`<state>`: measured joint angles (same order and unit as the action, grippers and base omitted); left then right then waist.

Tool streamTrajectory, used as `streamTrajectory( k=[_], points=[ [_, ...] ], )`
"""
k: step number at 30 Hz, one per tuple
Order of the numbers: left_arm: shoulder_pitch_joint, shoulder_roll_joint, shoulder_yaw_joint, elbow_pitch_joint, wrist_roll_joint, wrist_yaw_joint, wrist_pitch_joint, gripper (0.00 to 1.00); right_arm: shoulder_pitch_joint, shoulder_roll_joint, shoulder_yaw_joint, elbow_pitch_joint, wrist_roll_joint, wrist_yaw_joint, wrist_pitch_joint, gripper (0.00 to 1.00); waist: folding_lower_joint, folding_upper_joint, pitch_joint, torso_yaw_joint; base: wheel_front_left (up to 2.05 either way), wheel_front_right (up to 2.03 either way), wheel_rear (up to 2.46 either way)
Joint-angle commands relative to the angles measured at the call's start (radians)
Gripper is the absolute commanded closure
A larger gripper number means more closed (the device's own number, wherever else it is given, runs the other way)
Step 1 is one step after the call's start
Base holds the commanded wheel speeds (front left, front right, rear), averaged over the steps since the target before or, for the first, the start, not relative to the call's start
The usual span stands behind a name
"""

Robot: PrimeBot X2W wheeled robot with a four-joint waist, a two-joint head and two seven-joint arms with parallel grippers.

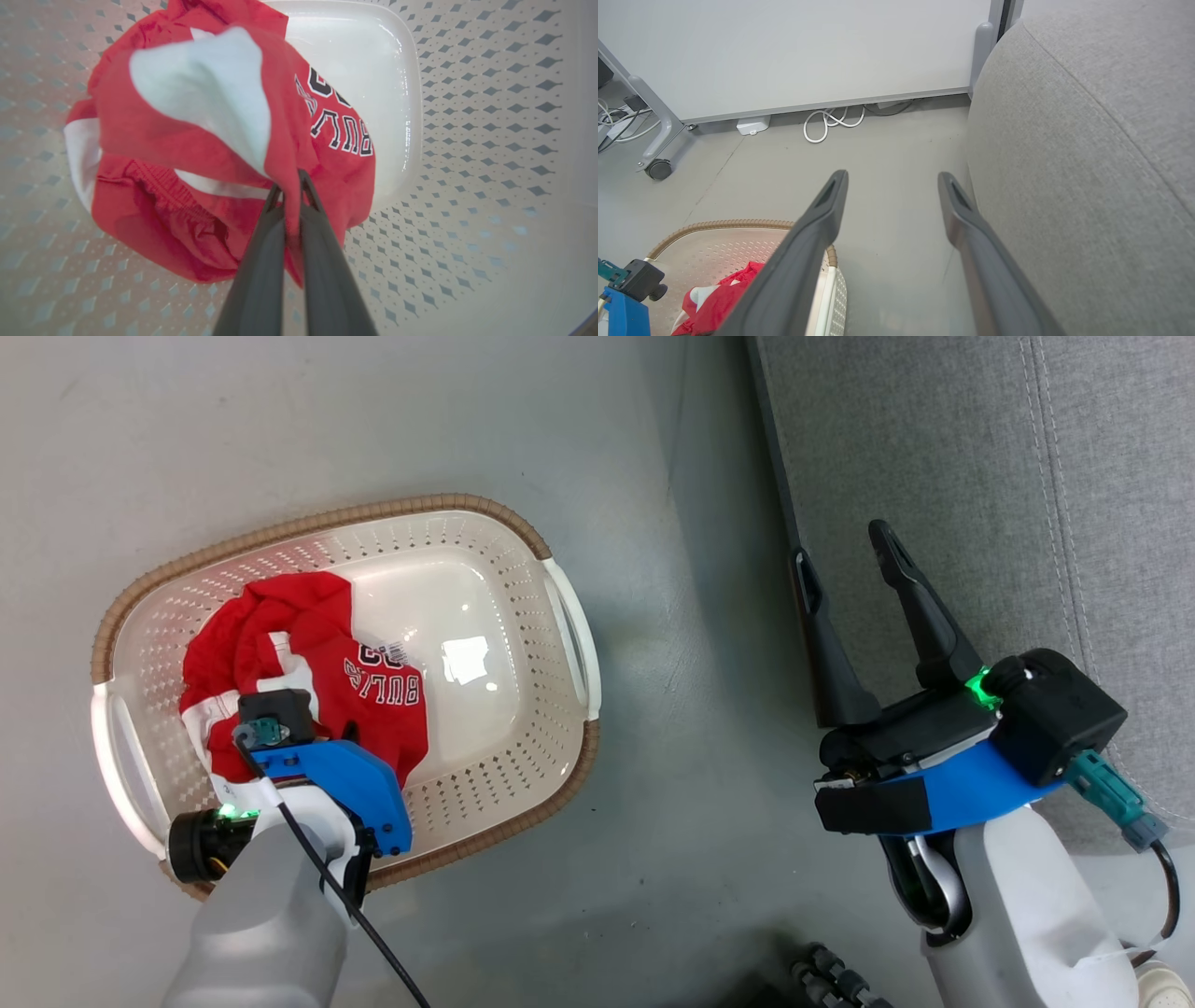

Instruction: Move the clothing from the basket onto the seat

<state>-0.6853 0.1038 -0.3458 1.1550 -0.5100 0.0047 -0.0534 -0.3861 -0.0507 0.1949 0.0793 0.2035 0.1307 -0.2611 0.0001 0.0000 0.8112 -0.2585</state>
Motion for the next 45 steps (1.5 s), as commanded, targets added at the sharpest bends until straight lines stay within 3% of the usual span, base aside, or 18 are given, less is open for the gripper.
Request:
streamTrajectory(
  k=[1, 19, 31, 45],
  points=[
    [-0.024, 0.002, -0.006, 0.003, -0.001, -0.005, -0.001, 1.00, -0.012, 0.001, -0.002, -0.004, 0.000, 0.000, -0.005, 0.00, -0.0001, 0.0000, 0.001, 0.000, 0.00, 0.00, 0.00],
    [-0.032, -0.029, -0.033, 0.052, -0.019, -0.031, -0.042, 1.00, 0.007, 0.000, -0.020, 0.018, -0.033, 0.000, -0.006, 0.00, -0.0001, 0.0000, -0.068, 0.041, 0.00, 0.00, 0.00],
    [0.028, -0.054, -0.158, 0.061, 0.025, -0.089, -0.068, 1.00, 0.100, 0.000, -0.074, 0.070, -0.108, 0.000, 0.052, 0.00, -0.0001, 0.0000, -0.344, 0.129, 0.00, 0.00, 0.00],
    [0.100, -0.053, -0.368, -0.108, -0.017, -0.130, -0.116, 1.00, 0.247, 0.000, -0.122, 0.044, -0.115, 0.000, 0.128, 0.00, -0.0001, 0.0000, -0.634, 0.202, 0.00, 0.00, 0.00]
  ],
)
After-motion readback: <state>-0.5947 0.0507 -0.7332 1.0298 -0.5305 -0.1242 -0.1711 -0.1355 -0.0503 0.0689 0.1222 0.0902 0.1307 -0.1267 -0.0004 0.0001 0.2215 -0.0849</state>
